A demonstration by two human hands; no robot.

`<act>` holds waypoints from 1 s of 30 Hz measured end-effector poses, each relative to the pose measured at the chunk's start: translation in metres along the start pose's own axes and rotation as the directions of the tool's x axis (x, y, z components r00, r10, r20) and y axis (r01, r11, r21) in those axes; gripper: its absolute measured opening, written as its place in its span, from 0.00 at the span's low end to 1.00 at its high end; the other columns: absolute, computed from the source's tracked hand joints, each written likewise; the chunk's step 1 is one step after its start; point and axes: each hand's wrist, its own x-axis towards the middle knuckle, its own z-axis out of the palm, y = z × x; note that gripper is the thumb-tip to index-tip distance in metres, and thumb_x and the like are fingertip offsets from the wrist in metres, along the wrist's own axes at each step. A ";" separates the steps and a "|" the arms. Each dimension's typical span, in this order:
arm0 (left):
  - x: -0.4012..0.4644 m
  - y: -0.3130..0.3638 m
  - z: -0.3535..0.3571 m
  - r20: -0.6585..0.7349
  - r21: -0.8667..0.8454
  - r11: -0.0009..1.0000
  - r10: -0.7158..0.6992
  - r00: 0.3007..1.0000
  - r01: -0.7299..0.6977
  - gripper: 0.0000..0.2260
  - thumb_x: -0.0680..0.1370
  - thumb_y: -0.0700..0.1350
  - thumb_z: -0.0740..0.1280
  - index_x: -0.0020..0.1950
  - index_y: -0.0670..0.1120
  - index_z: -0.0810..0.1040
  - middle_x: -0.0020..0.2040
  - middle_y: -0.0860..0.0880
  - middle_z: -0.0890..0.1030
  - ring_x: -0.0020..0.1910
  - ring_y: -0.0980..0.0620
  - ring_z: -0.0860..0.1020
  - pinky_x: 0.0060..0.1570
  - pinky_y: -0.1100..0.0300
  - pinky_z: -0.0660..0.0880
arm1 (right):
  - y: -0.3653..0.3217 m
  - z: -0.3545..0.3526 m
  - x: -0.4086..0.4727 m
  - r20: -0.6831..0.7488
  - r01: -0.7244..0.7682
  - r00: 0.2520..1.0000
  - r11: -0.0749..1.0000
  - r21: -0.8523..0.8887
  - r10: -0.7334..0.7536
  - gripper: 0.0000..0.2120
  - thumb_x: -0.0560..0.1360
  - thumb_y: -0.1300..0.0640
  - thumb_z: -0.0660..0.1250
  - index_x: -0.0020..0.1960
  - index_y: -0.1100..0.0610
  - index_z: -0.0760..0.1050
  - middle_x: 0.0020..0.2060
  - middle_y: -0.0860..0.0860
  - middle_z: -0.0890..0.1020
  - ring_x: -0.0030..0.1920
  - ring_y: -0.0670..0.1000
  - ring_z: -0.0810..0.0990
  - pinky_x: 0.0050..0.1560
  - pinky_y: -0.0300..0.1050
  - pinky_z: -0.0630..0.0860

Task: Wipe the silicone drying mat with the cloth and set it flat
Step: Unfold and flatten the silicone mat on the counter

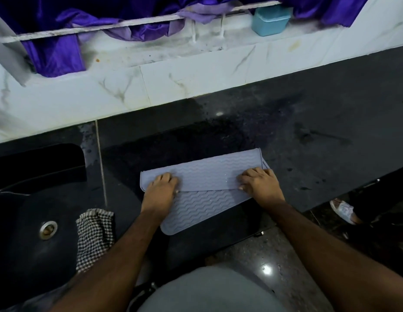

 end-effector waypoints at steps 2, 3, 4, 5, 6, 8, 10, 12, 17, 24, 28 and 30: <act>0.005 0.002 -0.001 0.008 -0.019 0.999 -0.026 1.000 0.026 0.12 0.81 0.43 0.63 0.63 0.49 0.78 0.61 0.49 0.75 0.58 0.46 0.73 0.54 0.50 0.71 | 0.009 0.004 0.001 -0.028 0.029 0.999 0.999 0.029 -0.028 0.11 0.74 0.46 0.69 0.56 0.45 0.81 0.52 0.43 0.80 0.53 0.49 0.76 0.52 0.47 0.63; 0.006 0.004 -0.001 0.023 -0.018 0.999 -0.033 0.999 0.033 0.12 0.81 0.42 0.63 0.62 0.49 0.79 0.60 0.49 0.75 0.58 0.46 0.73 0.54 0.51 0.71 | 0.011 0.008 0.000 -0.052 0.047 0.998 0.998 0.043 -0.045 0.11 0.75 0.45 0.68 0.54 0.46 0.82 0.50 0.42 0.80 0.51 0.49 0.76 0.49 0.46 0.61; 0.007 0.006 -0.001 0.025 -0.011 0.999 -0.040 0.999 0.040 0.12 0.81 0.42 0.63 0.62 0.49 0.79 0.59 0.49 0.76 0.58 0.46 0.73 0.53 0.51 0.71 | 0.010 0.010 0.000 -0.081 0.066 0.995 0.996 0.055 -0.062 0.11 0.75 0.45 0.65 0.52 0.46 0.83 0.49 0.42 0.80 0.49 0.49 0.76 0.47 0.45 0.60; 0.007 0.008 -0.001 0.015 -0.012 0.999 -0.052 0.999 0.052 0.12 0.81 0.42 0.63 0.62 0.49 0.80 0.58 0.50 0.77 0.58 0.47 0.73 0.53 0.51 0.70 | 0.009 0.013 -0.001 -0.118 0.073 0.991 0.995 0.070 -0.064 0.13 0.75 0.45 0.63 0.50 0.47 0.84 0.47 0.42 0.80 0.47 0.49 0.75 0.45 0.44 0.60; 0.008 0.009 0.000 -0.004 -0.025 0.997 -0.069 0.998 0.069 0.11 0.81 0.42 0.63 0.61 0.49 0.80 0.58 0.50 0.77 0.58 0.47 0.74 0.53 0.51 0.70 | 0.008 0.014 0.000 -0.147 0.058 0.988 0.993 0.099 -0.043 0.13 0.75 0.45 0.62 0.48 0.47 0.84 0.46 0.42 0.80 0.46 0.49 0.74 0.45 0.45 0.60; 0.009 0.011 0.000 -0.030 -0.053 0.992 -0.113 0.993 0.111 0.10 0.80 0.42 0.63 0.57 0.49 0.82 0.55 0.50 0.79 0.56 0.47 0.75 0.53 0.51 0.70 | 0.009 0.016 0.006 -0.164 0.030 0.986 0.989 0.143 -0.006 0.11 0.75 0.45 0.63 0.46 0.47 0.83 0.44 0.42 0.81 0.46 0.50 0.73 0.45 0.47 0.64; 0.010 0.011 -0.002 -0.049 -0.080 0.987 -0.140 0.989 0.136 0.08 0.80 0.41 0.63 0.51 0.50 0.81 0.50 0.51 0.78 0.53 0.47 0.76 0.53 0.52 0.68 | 0.009 0.018 0.010 -0.180 0.018 0.984 0.988 0.150 0.010 0.12 0.76 0.45 0.61 0.45 0.47 0.83 0.43 0.43 0.81 0.45 0.51 0.73 0.45 0.50 0.69; 0.011 0.010 -0.010 -0.124 -0.125 0.980 -0.168 0.978 0.152 0.07 0.80 0.41 0.63 0.48 0.50 0.80 0.48 0.51 0.78 0.50 0.48 0.76 0.53 0.51 0.68 | 0.006 0.013 0.016 -0.209 -0.024 0.976 0.987 0.160 0.057 0.09 0.76 0.49 0.64 0.44 0.48 0.82 0.42 0.44 0.82 0.46 0.53 0.74 0.45 0.49 0.67; 0.021 0.025 -0.034 -0.372 -0.175 0.978 -0.175 0.911 0.117 0.06 0.82 0.43 0.63 0.50 0.48 0.79 0.46 0.49 0.77 0.47 0.47 0.73 0.47 0.50 0.69 | 0.003 0.000 0.036 -0.287 -0.191 0.913 0.926 0.325 0.289 0.04 0.77 0.55 0.69 0.50 0.52 0.82 0.47 0.48 0.82 0.47 0.55 0.74 0.46 0.49 0.67; 0.049 0.021 -0.046 -0.329 -0.323 0.932 -0.275 0.903 0.166 0.07 0.82 0.44 0.63 0.52 0.52 0.81 0.48 0.53 0.77 0.46 0.52 0.77 0.51 0.47 0.75 | 0.002 -0.004 0.078 -0.236 -0.201 0.887 0.791 0.579 0.398 0.11 0.80 0.54 0.65 0.57 0.57 0.82 0.52 0.50 0.81 0.50 0.49 0.79 0.50 0.40 0.74; 0.057 0.009 -0.047 -0.287 -0.377 0.895 -0.357 0.889 0.238 0.04 0.81 0.45 0.67 0.51 0.51 0.82 0.48 0.54 0.79 0.45 0.52 0.78 0.52 0.46 0.77 | -0.009 0.004 0.102 -0.263 -0.177 0.882 0.792 0.584 0.391 0.12 0.81 0.59 0.63 0.61 0.61 0.80 0.52 0.55 0.79 0.50 0.54 0.78 0.53 0.44 0.76; 0.060 0.009 -0.048 -0.279 -0.369 0.895 -0.365 0.888 0.252 0.04 0.80 0.45 0.68 0.54 0.50 0.81 0.49 0.53 0.80 0.46 0.52 0.79 0.53 0.46 0.78 | -0.016 0.010 0.109 -0.235 -0.183 0.884 0.762 0.621 0.404 0.13 0.81 0.60 0.62 0.63 0.61 0.77 0.55 0.55 0.78 0.54 0.52 0.78 0.59 0.49 0.75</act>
